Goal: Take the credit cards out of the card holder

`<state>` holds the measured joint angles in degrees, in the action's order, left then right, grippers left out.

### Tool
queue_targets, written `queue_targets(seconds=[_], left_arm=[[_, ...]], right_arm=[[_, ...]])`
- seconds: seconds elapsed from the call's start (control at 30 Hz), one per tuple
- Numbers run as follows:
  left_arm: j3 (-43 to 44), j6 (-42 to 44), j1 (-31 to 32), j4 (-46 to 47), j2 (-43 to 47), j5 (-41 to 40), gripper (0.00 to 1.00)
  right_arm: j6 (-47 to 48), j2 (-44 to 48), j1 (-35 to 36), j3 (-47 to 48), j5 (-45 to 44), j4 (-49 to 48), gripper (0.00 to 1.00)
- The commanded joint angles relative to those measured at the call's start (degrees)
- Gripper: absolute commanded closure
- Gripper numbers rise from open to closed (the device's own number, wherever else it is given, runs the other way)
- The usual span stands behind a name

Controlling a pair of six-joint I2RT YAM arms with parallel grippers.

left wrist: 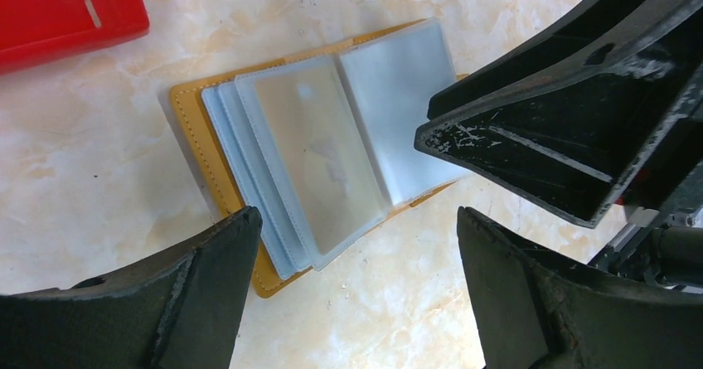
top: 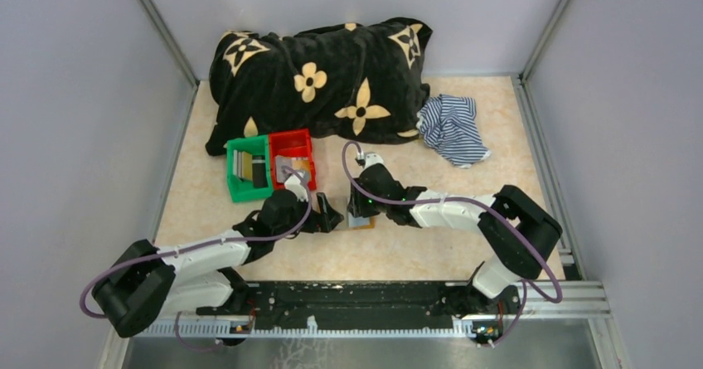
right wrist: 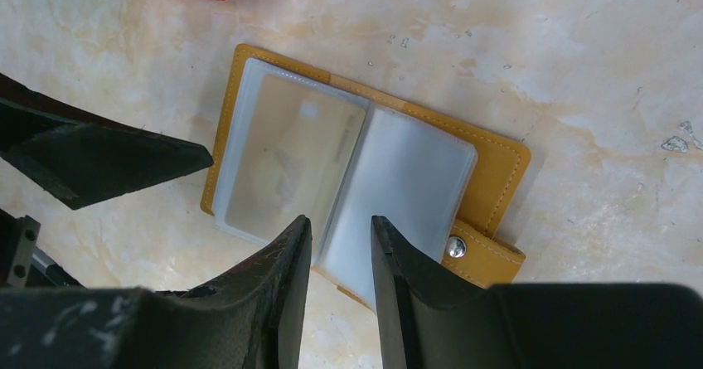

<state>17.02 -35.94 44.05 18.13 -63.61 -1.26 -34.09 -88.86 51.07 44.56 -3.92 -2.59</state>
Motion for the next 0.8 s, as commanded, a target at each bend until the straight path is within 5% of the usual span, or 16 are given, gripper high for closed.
queue_targets(seconds=[0.0,0.77], left_arm=[[1.1,-0.1,0.6,4.5,-3.0,2.1,0.06],[3.7,-1.2,1.8,5.5,-3.8,4.3,0.07]], right_arm=[[-0.3,1.2,-0.7,0.6,0.7,-2.5,0.67],[-0.6,2.6,-1.5,-1.0,0.2,-2.2,0.67]])
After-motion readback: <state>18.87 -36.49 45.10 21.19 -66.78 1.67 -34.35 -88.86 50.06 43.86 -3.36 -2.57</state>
